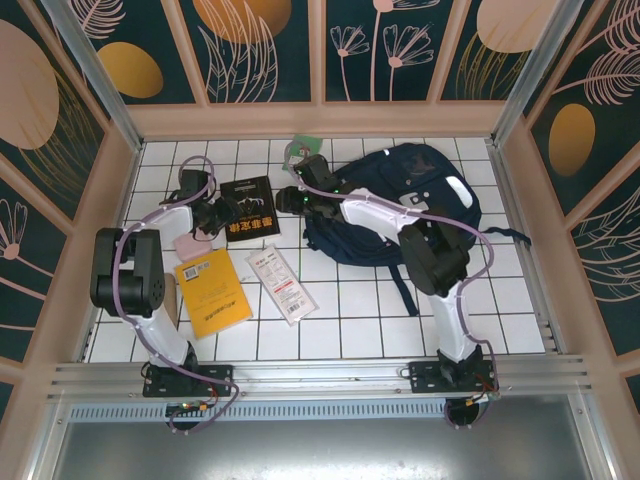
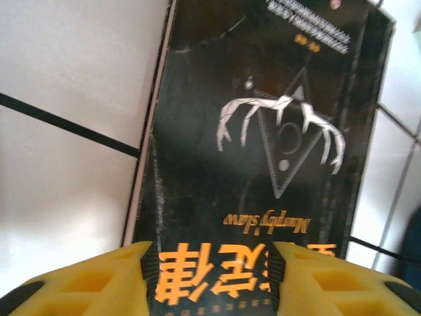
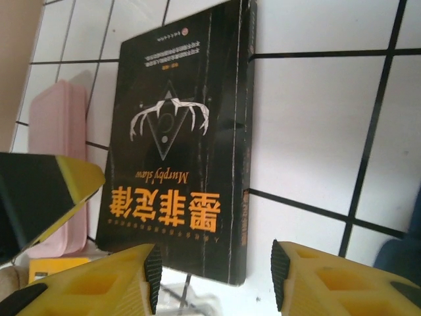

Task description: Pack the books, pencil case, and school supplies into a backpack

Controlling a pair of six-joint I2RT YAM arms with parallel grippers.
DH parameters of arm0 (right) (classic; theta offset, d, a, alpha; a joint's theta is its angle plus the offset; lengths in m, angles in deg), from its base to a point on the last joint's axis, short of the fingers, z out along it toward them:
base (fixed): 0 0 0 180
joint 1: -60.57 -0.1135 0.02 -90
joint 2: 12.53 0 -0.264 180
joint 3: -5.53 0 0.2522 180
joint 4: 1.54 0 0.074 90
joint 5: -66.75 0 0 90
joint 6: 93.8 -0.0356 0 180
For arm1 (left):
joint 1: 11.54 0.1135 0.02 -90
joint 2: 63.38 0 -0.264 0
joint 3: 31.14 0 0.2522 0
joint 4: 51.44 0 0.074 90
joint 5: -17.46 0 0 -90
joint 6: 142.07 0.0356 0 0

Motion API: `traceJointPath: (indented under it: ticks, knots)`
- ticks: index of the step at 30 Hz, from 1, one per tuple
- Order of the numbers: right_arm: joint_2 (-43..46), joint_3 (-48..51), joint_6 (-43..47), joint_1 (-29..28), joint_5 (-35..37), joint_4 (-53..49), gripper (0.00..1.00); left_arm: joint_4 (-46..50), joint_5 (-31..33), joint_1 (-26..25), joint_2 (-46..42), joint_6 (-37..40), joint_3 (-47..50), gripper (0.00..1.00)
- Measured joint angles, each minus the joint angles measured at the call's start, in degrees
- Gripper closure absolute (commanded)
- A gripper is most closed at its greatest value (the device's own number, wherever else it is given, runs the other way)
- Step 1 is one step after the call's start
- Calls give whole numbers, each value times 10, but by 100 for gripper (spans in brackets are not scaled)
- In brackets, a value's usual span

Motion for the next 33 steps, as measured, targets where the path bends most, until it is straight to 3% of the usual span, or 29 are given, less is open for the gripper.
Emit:
traceJointPath:
  ticks: [9,22,26,33]
  knots:
    - [-96,-91,-15,-1,-8,-12,51,8,34,4,24,40,3,68]
    - [-160,-139,-39,-6,-8,-25,51,-8,16,9,35,44,8,68]
    - [-161,-139,-42,-8,-13,-21,59,-27,0,13,35,37,19,66]
    - [-164,-126,-67,-8,-55,10,60,-67,-25,17,33,25,41,66]
